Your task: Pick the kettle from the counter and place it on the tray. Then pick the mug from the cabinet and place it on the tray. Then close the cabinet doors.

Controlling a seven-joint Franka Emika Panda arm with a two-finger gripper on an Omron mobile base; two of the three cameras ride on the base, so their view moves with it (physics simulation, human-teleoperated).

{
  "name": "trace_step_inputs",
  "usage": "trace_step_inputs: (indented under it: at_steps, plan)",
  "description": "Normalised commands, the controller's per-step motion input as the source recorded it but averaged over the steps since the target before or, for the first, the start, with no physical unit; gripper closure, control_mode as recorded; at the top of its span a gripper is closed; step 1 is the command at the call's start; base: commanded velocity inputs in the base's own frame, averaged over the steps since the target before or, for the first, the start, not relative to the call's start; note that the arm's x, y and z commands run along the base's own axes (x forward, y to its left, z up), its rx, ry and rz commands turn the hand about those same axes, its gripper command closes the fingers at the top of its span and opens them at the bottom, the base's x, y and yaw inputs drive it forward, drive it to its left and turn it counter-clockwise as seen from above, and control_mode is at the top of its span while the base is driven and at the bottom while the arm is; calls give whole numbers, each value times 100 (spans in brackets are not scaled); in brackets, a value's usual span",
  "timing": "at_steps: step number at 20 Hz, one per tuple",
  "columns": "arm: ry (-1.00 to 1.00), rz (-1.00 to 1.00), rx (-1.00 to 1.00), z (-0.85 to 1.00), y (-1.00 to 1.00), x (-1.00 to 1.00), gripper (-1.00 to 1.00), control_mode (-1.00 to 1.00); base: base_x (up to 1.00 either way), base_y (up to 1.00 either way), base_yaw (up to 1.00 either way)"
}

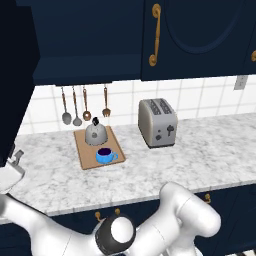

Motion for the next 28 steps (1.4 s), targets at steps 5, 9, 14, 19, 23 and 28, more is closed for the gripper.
trace_step_inputs:
  at_steps: [5,9,14,19,23,28]
  plan:
    - [-1,0,2,24,-59,7,-100,-100,0,0,0]
    - [0,0,4,20,-69,26,-100,-100,0,0,0]
    - [0,0,4,12,-70,38,-100,-100,0,0,0]
    - [1,0,6,15,-69,50,-100,-100,0,0,0]
    - [5,0,6,13,-64,59,-100,-100,0,0,0]
    - [6,0,4,7,-60,62,-100,-100,0,0,0]
